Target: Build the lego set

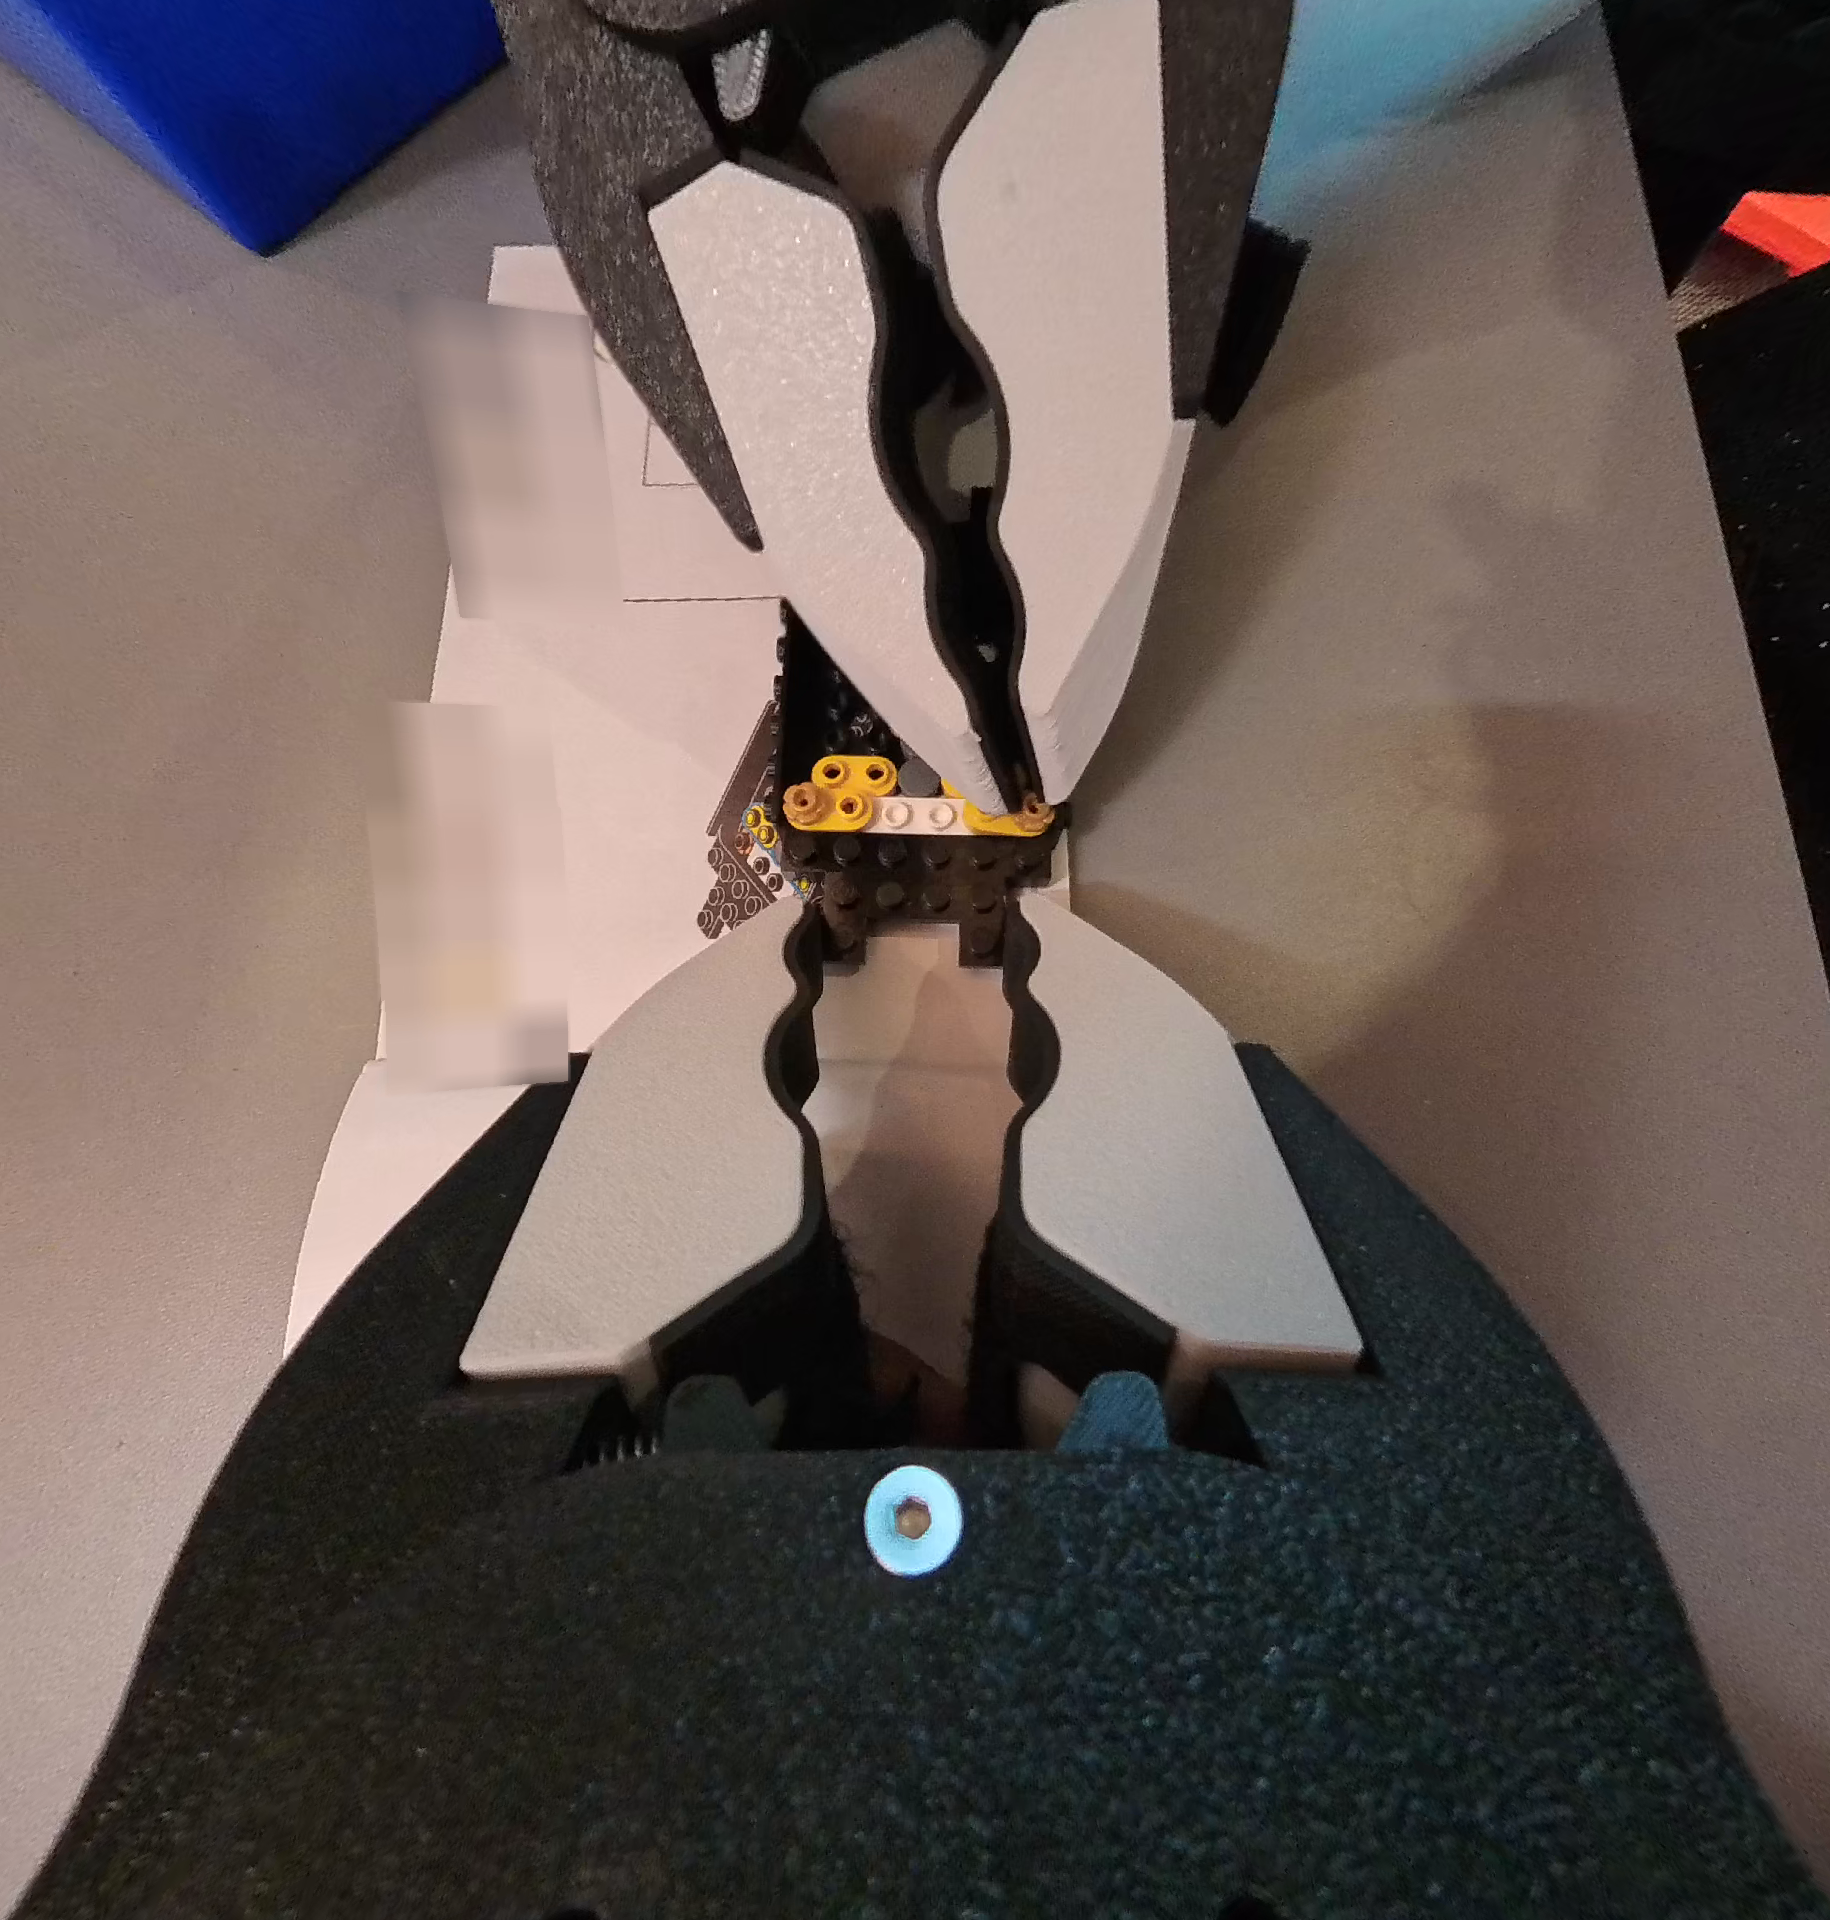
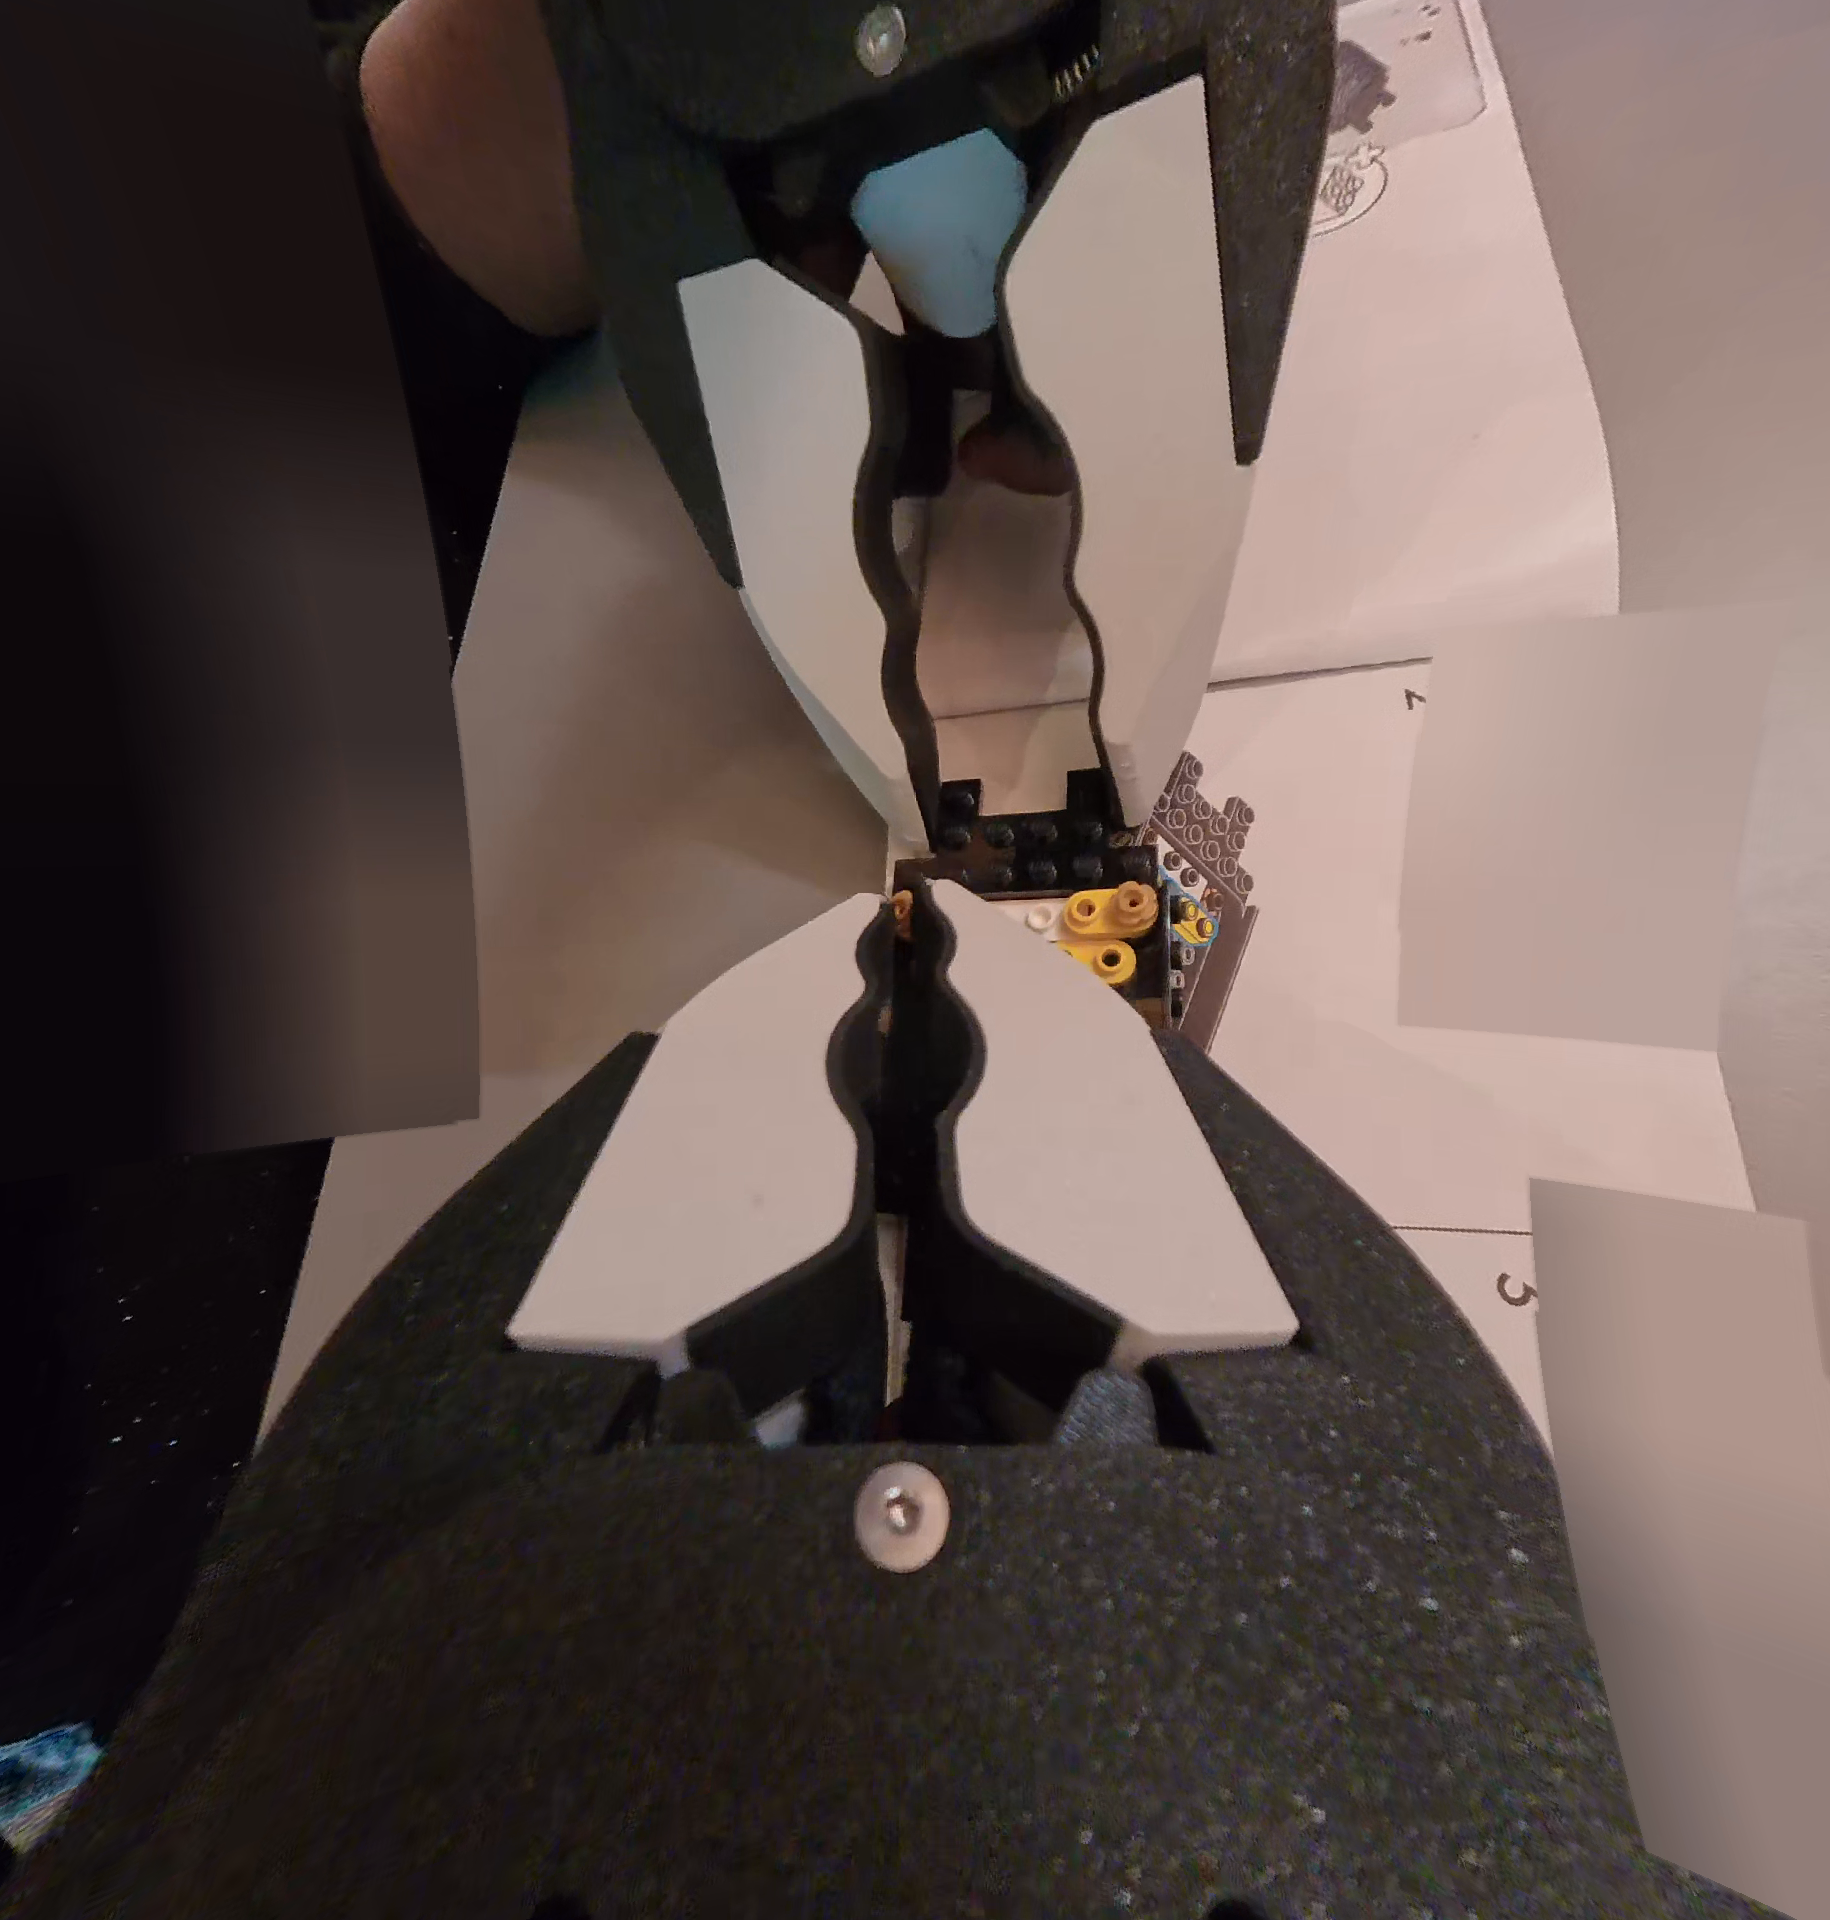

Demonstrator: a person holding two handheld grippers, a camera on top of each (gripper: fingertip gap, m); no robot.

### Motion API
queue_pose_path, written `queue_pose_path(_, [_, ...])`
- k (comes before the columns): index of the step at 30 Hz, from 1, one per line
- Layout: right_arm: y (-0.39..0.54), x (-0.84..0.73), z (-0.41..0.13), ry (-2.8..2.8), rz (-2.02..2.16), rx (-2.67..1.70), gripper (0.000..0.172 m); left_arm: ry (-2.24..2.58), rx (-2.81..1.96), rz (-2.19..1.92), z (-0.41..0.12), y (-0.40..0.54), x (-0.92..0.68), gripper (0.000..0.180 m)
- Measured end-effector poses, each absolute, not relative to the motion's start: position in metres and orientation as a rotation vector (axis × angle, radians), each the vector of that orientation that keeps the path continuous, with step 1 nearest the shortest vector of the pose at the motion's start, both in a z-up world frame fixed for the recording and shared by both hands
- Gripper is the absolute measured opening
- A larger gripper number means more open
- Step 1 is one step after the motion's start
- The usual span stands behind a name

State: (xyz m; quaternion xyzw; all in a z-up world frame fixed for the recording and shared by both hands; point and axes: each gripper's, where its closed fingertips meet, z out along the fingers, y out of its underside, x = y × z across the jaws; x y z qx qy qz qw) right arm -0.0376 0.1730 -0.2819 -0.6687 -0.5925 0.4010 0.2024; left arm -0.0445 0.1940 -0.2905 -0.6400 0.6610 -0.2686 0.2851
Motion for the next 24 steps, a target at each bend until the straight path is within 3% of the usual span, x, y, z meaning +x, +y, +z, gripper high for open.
queue_pose_path(1, [0.173, -0.037, -0.282, -1.656, 1.135, -1.88, 0.003, 1.767, -1.712, -0.718, -0.291, 0.194, -0.044, 0.032])
queue_pose_path(11, [0.173, -0.037, -0.283, -1.738, 1.144, -1.991, 0.004, 1.77, -1.715, -0.709, -0.291, 0.194, -0.044, 0.032])
queue_pose_path(19, [0.173, -0.036, -0.283, -1.901, 0.911, -1.926, 0.003, 1.77, -1.713, -0.709, -0.291, 0.194, -0.044, 0.032])
queue_pose_path(22, [0.173, -0.038, -0.274, -1.837, 1.037, -1.872, 0.021, 1.77, -1.711, -0.71, -0.291, 0.194, -0.045, 0.032])
queue_pose_path(24, [0.175, -0.034, -0.274, -1.798, 1.065, -1.87, 0.024, 1.772, -1.709, -0.708, -0.291, 0.194, -0.045, 0.032])
